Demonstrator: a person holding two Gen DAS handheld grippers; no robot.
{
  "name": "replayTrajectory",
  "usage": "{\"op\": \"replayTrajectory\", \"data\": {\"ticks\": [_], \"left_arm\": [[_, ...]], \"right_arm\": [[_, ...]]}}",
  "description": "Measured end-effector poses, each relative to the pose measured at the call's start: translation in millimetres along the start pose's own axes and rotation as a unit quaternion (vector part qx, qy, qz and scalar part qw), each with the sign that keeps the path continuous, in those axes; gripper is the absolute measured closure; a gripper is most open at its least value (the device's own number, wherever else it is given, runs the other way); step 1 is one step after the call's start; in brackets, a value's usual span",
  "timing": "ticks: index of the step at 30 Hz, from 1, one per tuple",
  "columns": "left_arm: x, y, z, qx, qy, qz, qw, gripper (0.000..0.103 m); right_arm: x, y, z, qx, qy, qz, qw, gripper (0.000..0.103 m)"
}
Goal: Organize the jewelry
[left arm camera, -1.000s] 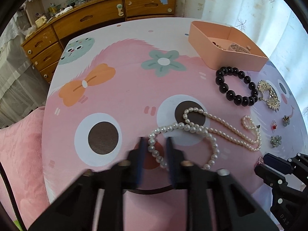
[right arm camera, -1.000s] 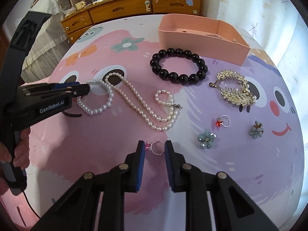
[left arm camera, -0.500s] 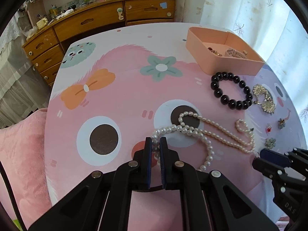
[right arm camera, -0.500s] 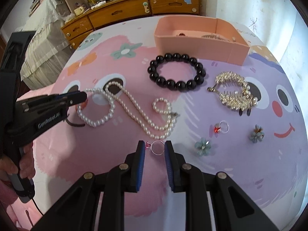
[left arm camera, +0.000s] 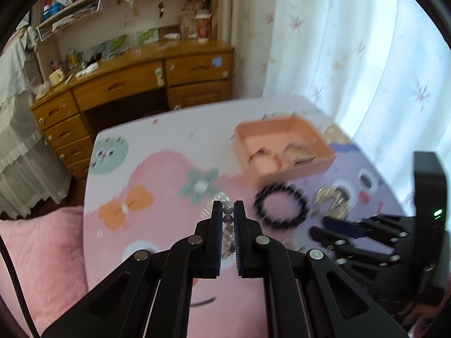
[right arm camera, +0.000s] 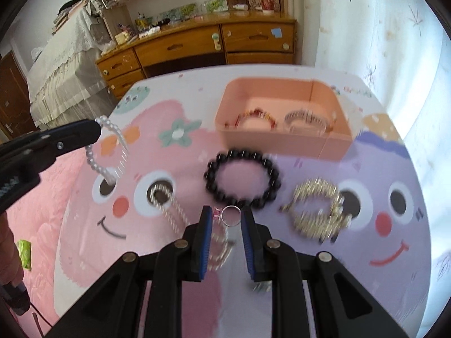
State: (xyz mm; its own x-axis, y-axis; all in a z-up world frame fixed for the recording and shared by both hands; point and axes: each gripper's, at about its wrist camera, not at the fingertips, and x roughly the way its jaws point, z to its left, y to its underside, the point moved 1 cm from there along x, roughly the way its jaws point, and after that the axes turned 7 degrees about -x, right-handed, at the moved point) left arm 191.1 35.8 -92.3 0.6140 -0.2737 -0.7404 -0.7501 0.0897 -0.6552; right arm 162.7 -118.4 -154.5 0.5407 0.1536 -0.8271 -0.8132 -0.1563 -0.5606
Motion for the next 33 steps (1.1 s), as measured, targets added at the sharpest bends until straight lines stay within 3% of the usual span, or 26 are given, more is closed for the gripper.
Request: {"op": "replayTrajectory", "data": {"ticks": [5, 12, 24, 26, 27, 28, 29, 33], "left_arm": [[-4.7, -34.9, -25.1, 0.002, 0.023, -0.057, 0.9981, 0.098], [14.3, -73.5, -47.7, -0.04, 0.051, -0.109, 0.9919, 0.098], [59.2, -93.5, -73.2, -0.051, 0.051, -0.103, 0.992, 0.098], [63.2, -91.3, -77.3, -0.048, 0.054, -0.097, 0.9926, 0.096], [68.0, -91.0, -80.4, -0.045, 0.053, -0.085, 0.994, 0.094], [71.1, -90.2, -82.1, -0.046, 0.049, -0.075, 0.995, 0.083], [74.8, -89.2, -83.7, -0.049, 0.043, -0.063, 0.9959, 0.074], [77.5, -83.3, -84.5, -0.063, 0.058, -0.042, 0.9955, 0.063]], "right_arm": [[-4.9, -25.4, -21.4, 0.0, 0.002, -0.034, 0.999, 0.083], [-5.1, -55.8, -59.1, 0.017, 0.01, -0.089, 0.996, 0.083], [11.4, -72.4, -115.0, 0.048, 0.014, -0.114, 0.992, 0.082], [14.7, -71.7, -121.2, 0.056, 0.01, -0.11, 0.992, 0.077], [19.4, -71.7, -124.7, 0.06, 0.005, -0.095, 0.994, 0.06], [22.6, -71.0, -126.9, 0.064, 0.003, -0.082, 0.995, 0.046], [23.4, -69.7, -129.1, 0.066, 0.002, -0.078, 0.995, 0.045], [13.4, -62.4, -133.9, 0.061, 0.006, -0.095, 0.994, 0.045]]}}
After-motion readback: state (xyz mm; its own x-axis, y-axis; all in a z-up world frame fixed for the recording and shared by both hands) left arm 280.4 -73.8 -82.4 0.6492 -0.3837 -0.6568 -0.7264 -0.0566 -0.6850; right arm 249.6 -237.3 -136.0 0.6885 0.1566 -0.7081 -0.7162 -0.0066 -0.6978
